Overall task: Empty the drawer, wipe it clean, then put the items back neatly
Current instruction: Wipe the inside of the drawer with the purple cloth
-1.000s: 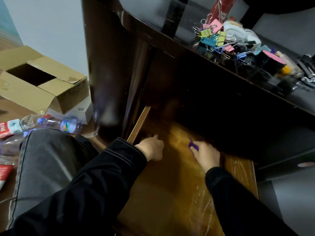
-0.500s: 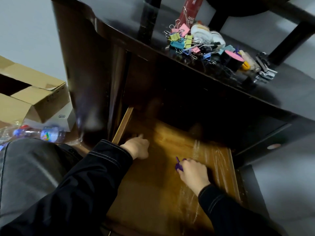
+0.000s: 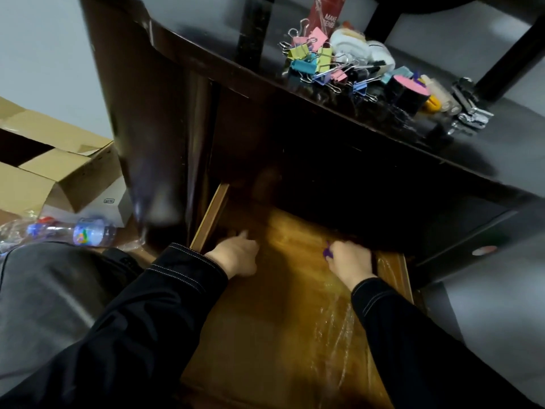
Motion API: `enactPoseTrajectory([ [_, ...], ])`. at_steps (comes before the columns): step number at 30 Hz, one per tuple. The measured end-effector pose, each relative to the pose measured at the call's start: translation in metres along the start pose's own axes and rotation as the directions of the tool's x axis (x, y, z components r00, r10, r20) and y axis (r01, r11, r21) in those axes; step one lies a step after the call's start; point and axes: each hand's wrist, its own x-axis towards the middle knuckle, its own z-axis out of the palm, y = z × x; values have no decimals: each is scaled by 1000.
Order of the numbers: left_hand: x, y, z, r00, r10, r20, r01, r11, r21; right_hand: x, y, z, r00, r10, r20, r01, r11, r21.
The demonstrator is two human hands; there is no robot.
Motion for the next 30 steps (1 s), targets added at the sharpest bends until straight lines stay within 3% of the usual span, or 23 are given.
enactPoseTrajectory([
  [6, -16, 20, 10, 992, 70, -108, -50, 983, 177, -89, -23, 17, 936, -325, 138, 332, 943, -36],
  [16, -6, 26, 27, 977, 178, -118, -138, 948, 285, -1, -9, 8, 996, -90, 26, 84, 981, 175],
  [21, -12, 27, 24, 972, 206, -115, -165, 941, 296, -25, -7, 4, 970, -189, 151, 164, 972, 167],
  [26, -21, 34, 24, 954, 273, -122, -224, 922, 315, -103, -15, 13, 855, -426, 297, 370, 901, 227],
  [30, -20, 36, 26, 946, 312, -87, -270, 908, 321, -99, -12, 14, 886, -380, 265, 313, 913, 262],
])
